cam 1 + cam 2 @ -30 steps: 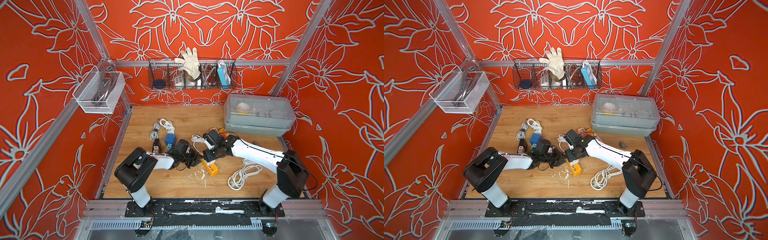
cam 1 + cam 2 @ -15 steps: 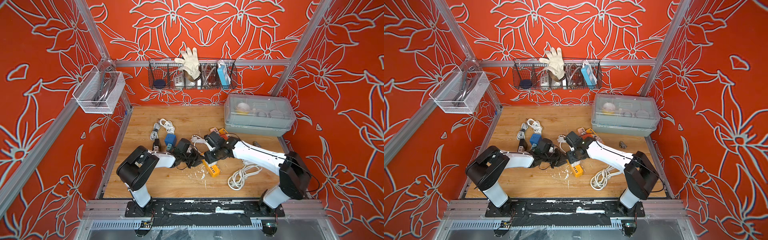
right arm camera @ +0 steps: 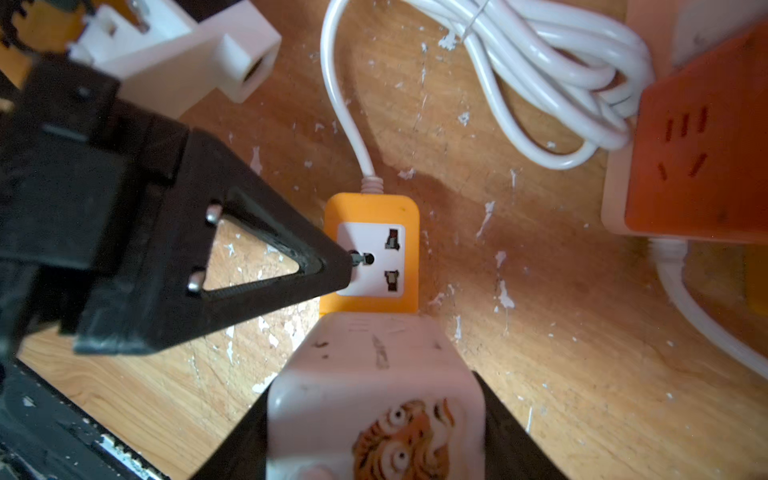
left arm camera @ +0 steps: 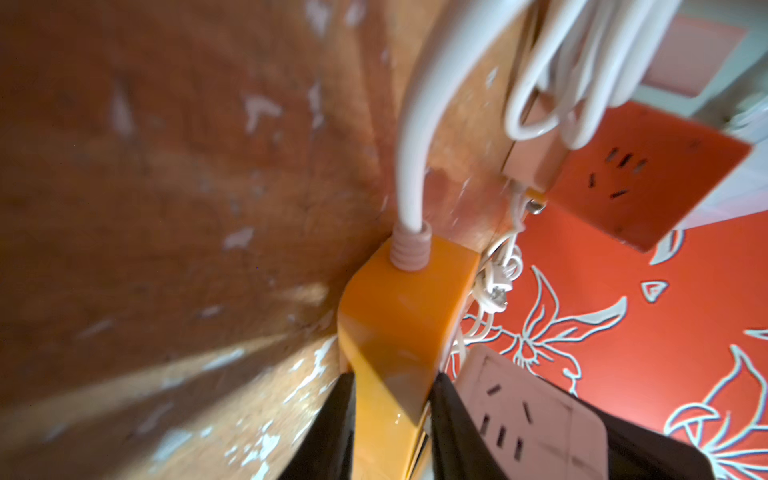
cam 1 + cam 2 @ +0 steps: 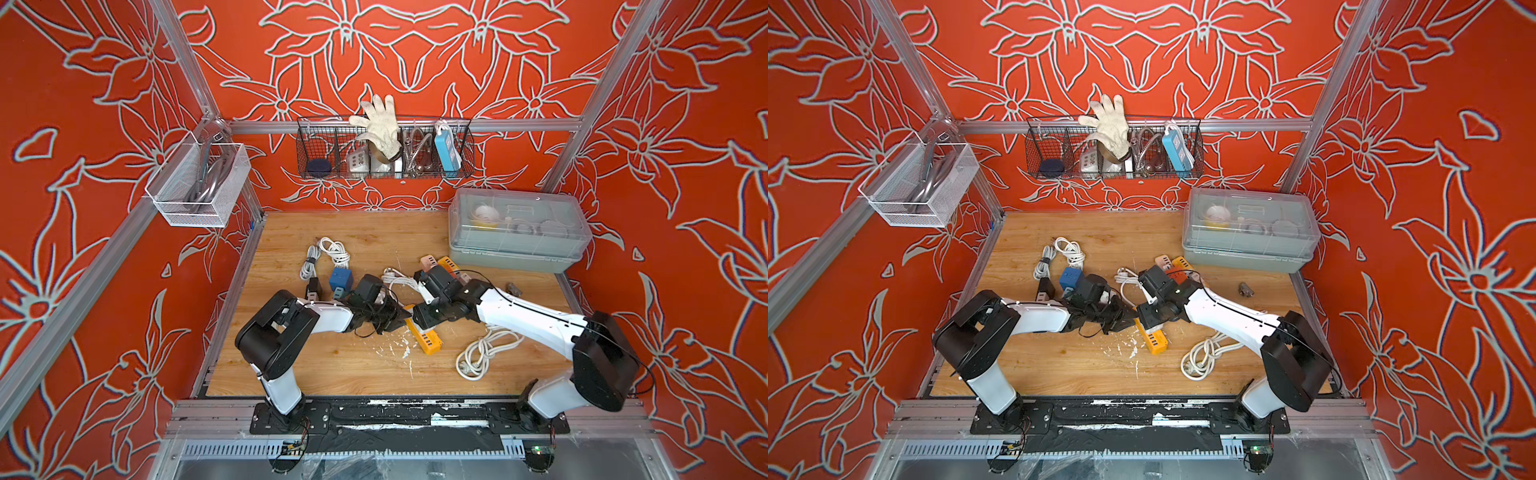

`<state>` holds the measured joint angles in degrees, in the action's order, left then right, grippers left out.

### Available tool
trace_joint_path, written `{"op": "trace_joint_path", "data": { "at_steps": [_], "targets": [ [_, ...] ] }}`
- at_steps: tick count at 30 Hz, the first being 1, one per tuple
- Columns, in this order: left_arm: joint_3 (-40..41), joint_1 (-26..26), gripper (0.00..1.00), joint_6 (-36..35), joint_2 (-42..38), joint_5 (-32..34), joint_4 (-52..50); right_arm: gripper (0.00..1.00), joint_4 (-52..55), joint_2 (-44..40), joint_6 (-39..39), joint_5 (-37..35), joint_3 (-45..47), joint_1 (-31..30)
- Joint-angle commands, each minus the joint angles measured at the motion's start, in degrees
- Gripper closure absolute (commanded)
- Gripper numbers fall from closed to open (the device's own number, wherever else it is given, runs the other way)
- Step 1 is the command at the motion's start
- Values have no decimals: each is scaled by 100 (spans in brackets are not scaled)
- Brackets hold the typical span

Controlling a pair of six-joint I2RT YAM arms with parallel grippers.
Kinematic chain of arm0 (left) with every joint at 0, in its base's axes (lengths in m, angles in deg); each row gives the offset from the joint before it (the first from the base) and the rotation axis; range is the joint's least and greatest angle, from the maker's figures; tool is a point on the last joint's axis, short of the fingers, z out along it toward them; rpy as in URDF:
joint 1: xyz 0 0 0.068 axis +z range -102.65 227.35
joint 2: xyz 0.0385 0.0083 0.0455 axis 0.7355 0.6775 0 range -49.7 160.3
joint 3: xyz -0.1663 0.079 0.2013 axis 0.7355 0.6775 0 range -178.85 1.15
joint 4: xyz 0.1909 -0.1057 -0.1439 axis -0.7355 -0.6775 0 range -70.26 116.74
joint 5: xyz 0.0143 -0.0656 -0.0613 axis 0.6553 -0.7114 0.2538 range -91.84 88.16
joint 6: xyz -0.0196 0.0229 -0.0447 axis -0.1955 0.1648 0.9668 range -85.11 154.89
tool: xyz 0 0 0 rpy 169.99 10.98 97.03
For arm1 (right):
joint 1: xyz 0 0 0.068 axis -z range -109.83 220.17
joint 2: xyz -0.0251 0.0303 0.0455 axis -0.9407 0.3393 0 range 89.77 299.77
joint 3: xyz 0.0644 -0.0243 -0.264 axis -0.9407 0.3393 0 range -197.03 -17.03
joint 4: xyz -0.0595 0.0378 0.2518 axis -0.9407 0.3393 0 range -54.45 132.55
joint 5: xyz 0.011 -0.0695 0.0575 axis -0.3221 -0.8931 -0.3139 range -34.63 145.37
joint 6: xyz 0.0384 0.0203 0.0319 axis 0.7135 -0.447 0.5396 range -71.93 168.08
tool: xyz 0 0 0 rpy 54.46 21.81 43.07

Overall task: Pull the plug off the socket
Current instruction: Remove the plug from the socket.

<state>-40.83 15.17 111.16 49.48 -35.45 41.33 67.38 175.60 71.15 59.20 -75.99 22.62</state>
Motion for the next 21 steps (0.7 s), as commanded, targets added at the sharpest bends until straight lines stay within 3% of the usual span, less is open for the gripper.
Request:
{"op": "trace_joint_path", "data": {
  "at_steps": [1, 7, 11, 14, 18, 21],
  "targets": [
    [145, 91, 69, -270, 434, 806, -1693, 61, -329, -44, 208, -228, -596, 39],
    [95, 94, 68, -395, 516, 836, -1733, 61, 708, 1138, 456, 954, -1863, 1026],
    [54, 104, 68, -508, 612, 844, -1796, 61, 1076, 1190, 233, 930, -1938, 1134],
    [78, 132, 69, -516, 596, 841, -1782, 61, 775, 583, 186, 628, -1329, 916],
    [29, 185, 69, -594, 618, 854, -1802, 61, -105, -169, 174, -123, -548, 66],
    [-38, 185, 69, -665, 694, 859, -1841, 64, 34, 144, 321, -389, -952, -23]
  ]
}}
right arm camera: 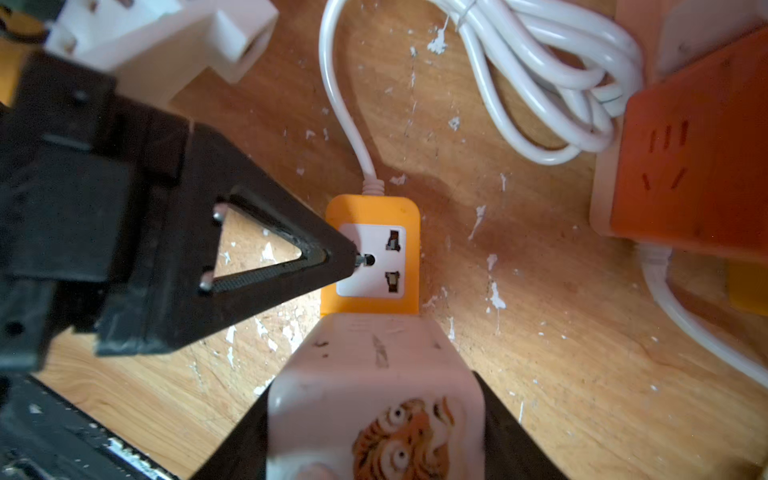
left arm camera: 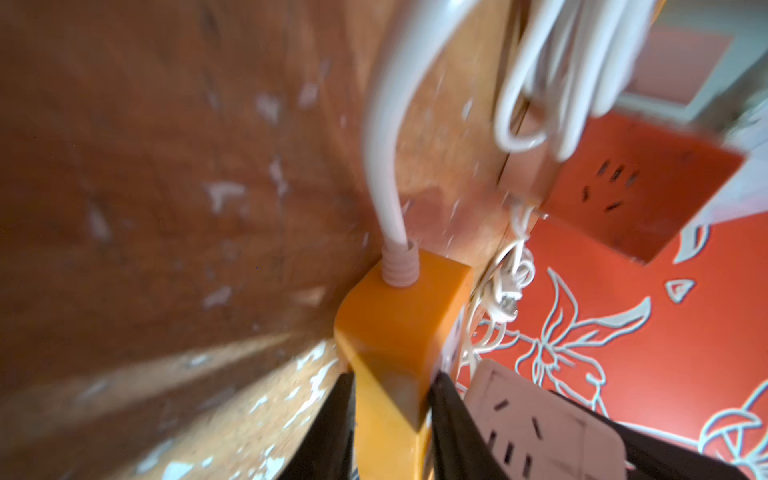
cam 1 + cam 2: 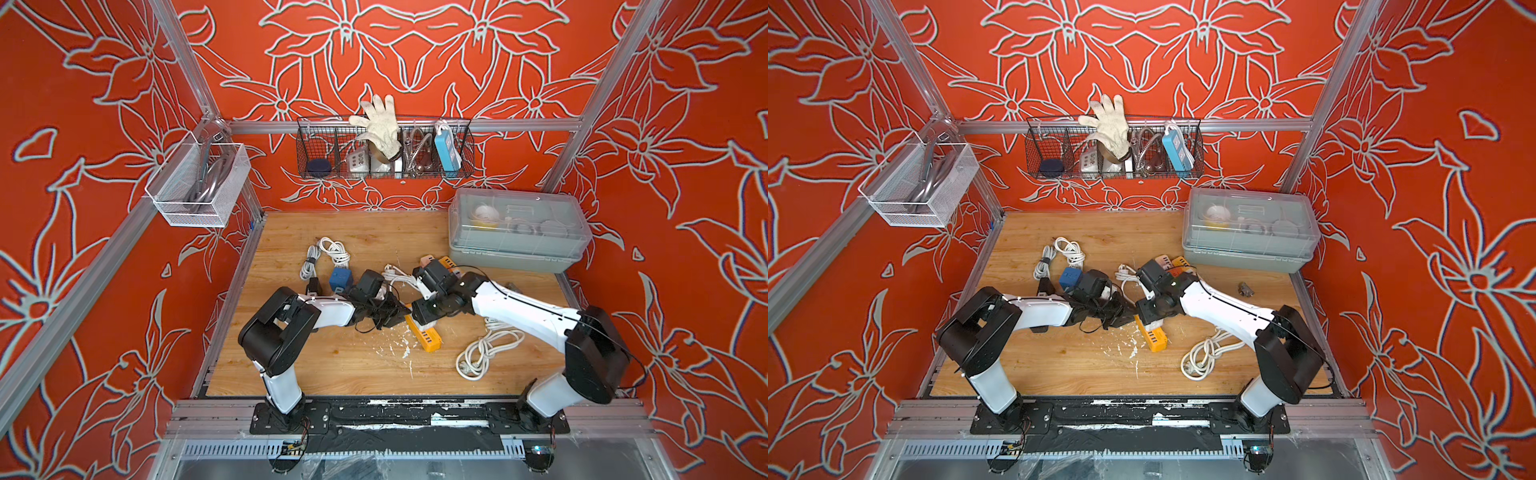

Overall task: Pull the plug off the socket
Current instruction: Remove the plug from the socket.

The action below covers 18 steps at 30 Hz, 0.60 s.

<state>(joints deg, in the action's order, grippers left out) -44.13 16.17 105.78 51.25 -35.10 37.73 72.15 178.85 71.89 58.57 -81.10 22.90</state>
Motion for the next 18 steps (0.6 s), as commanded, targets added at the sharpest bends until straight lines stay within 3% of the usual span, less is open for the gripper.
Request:
{"op": "trace_joint_path", "data": {
  "at_steps": [1, 5, 9, 14, 18],
  "targets": [
    [283, 86, 69, -137, 531, 817, -1479, 64, -214, 57, 317, -234, -740, 95],
    [306, 85, 69, -167, 558, 833, -1482, 64, 209, 720, 671, 844, -1457, 881],
    [326, 86, 68, -224, 536, 871, -1546, 64, 556, 802, 614, 1308, -1604, 1237],
    [318, 83, 69, -294, 484, 932, -1669, 64, 197, 76, 509, 1090, -663, 1196],
    [253, 85, 69, -354, 518, 969, -1728, 64, -443, -444, 487, 283, 42, 483]
  ]
}}
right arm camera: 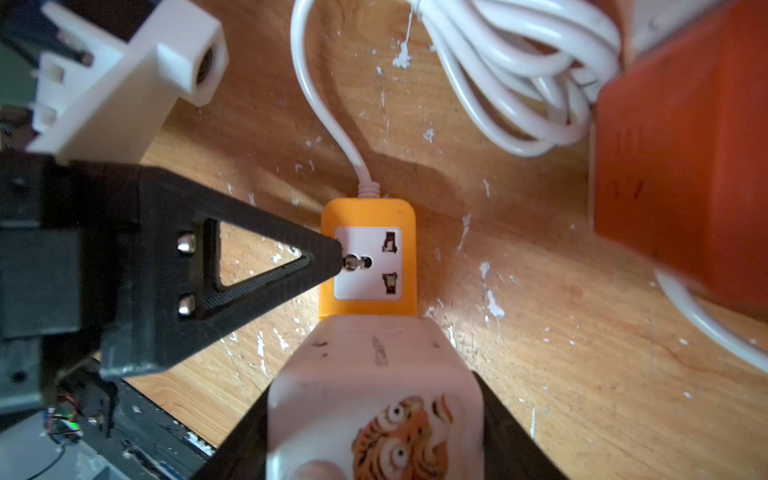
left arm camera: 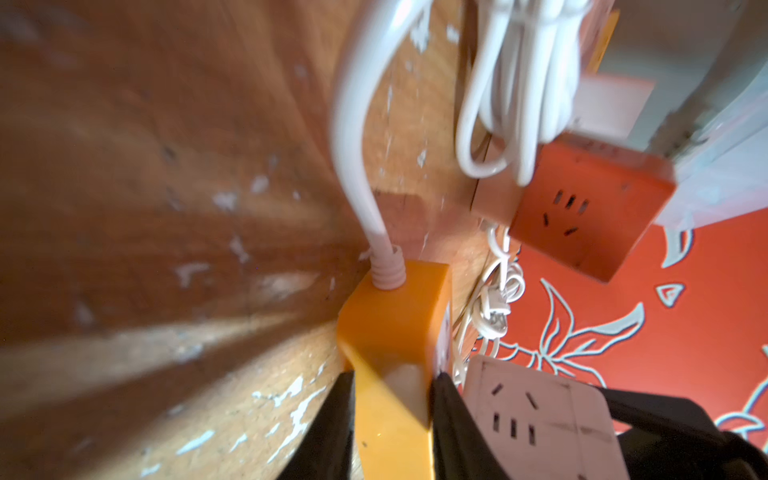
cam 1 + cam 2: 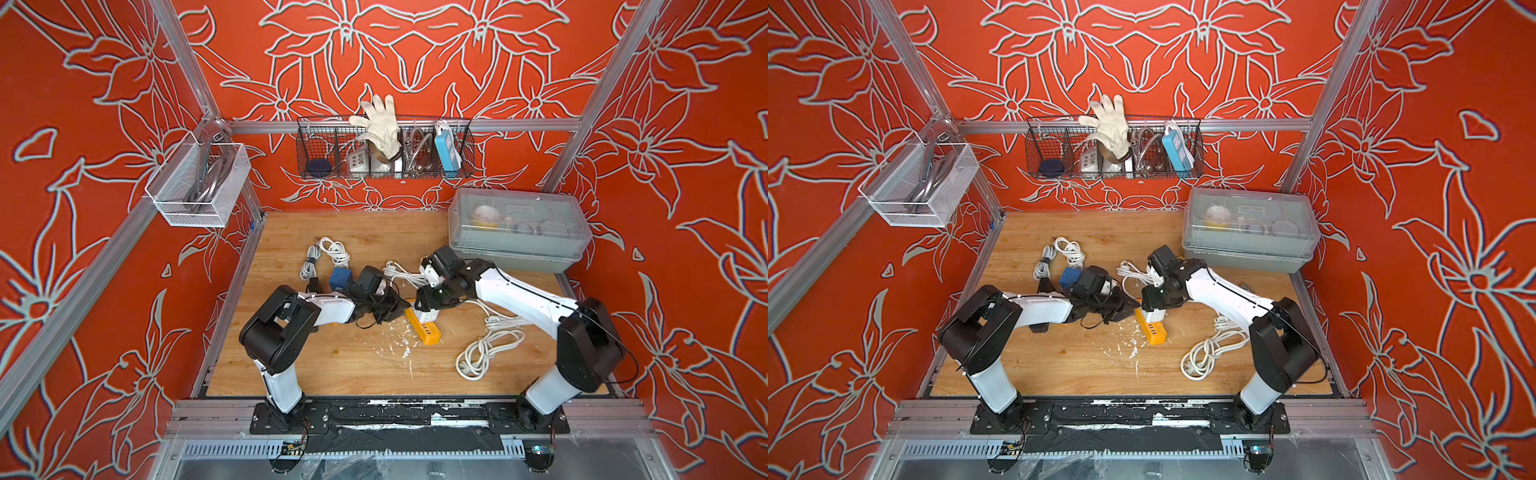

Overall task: Pull the plug off the socket
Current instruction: Remove the plug from the socket.

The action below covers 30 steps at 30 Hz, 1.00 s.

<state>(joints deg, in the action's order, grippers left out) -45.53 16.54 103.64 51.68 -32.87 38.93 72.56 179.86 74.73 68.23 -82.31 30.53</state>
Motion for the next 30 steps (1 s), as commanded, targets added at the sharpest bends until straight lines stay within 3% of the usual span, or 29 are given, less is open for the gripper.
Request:
{"op": "trace_joint_path", "data": {
  "at_steps": [1, 4, 8, 10, 16, 19, 22, 27, 30],
  "targets": [
    [356, 46, 69, -172, 492, 752, -1875, 64, -530, -495, 254, -816, 131, -424],
    [274, 39, 69, -267, 538, 797, -1959, 64, -304, 11, 397, -838, -392, -446],
    [241, 26, 68, -401, 464, 863, -2001, 64, 77, 829, 550, 191, -1250, 167],
    [237, 31, 68, -488, 323, 897, -1974, 64, 111, 892, 460, 244, -1357, 304],
    [108, 106, 63, -866, -553, 684, -1519, 64, -501, 314, 113, 219, -496, 344],
    [-118, 128, 46, -1180, -1057, 634, -1604, 64, -799, 68, 158, 122, 36, 343],
    [-100, 167, 36, -1251, -1525, 602, -1542, 64, -990, -98, 247, 44, 314, 343],
    [553, 267, 34, -1023, -2297, 299, -1118, 64, -1268, -243, 502, -82, 451, 351],
    [1392, 268, 29, -615, -2665, -98, -39, 64, -1553, -231, 810, -22, 477, 385]
  ]
}}
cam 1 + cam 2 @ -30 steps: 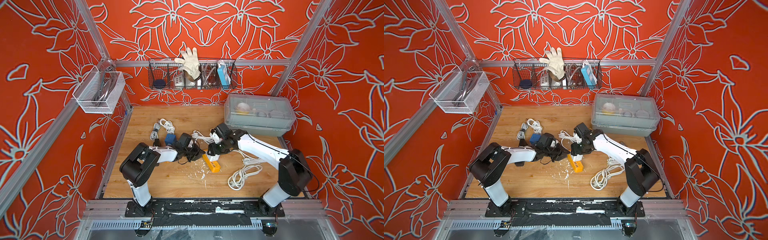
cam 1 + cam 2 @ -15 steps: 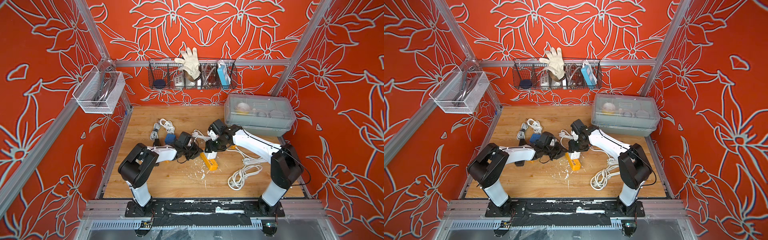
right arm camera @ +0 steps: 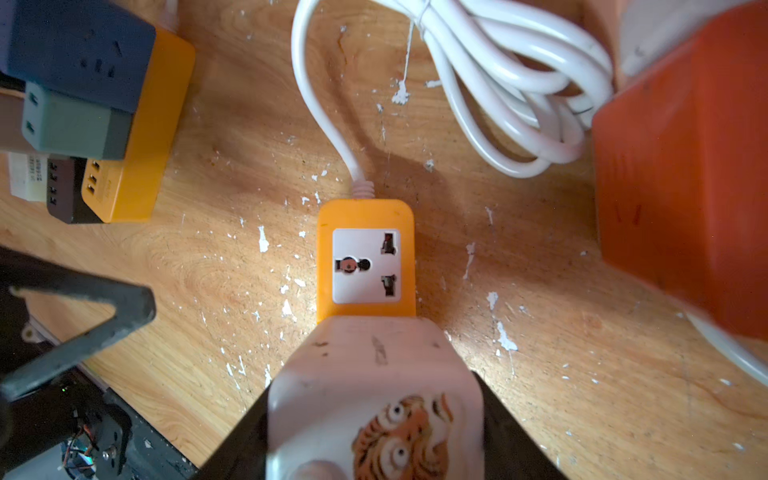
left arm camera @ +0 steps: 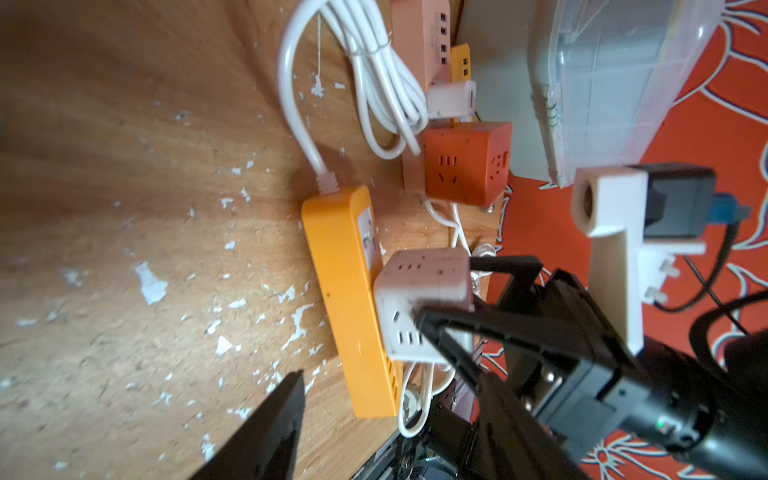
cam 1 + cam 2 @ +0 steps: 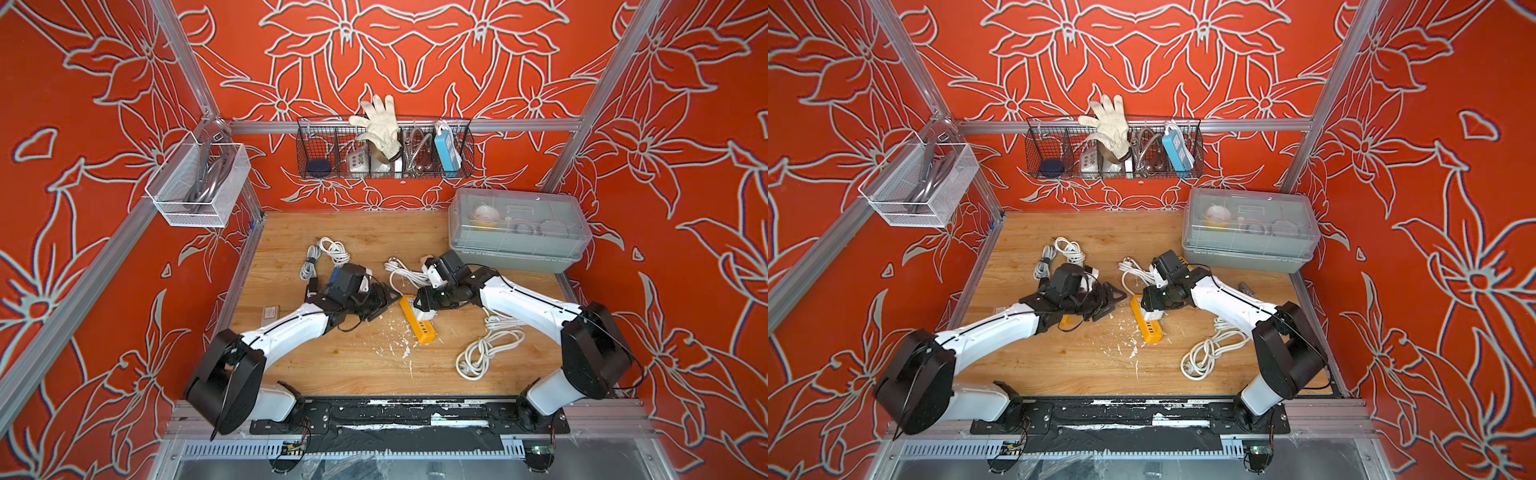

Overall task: Pull the plug off the socket
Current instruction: Remove the plug from the socket.

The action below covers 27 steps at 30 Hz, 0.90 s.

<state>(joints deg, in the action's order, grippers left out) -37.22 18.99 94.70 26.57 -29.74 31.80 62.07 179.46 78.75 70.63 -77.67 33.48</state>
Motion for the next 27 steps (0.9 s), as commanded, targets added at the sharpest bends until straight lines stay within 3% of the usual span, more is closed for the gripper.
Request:
{"op": "trace_joint_path", "data": {
  "at_steps": [1, 7, 11, 21, 27],
  "targets": [
    [800, 19, 28, 427, -211, -513, 982, 64, -569, -155, 519, -239, -13, 89],
    [1473, -48, 20, 651, -43, -877, 2012, 64, -809, 147, 1041, -39, -176, 92],
    [1478, -301, 19, 572, 251, -1011, 2537, 65, -864, 273, 1090, -15, -154, 35],
    [1078, -483, 17, 354, 916, -797, 2315, 65, -966, 310, 1167, 3, -17, -108],
    [773, -615, 22, 500, 1599, -746, 2538, 64, -967, 321, 1211, 20, -28, -155]
  ]
}}
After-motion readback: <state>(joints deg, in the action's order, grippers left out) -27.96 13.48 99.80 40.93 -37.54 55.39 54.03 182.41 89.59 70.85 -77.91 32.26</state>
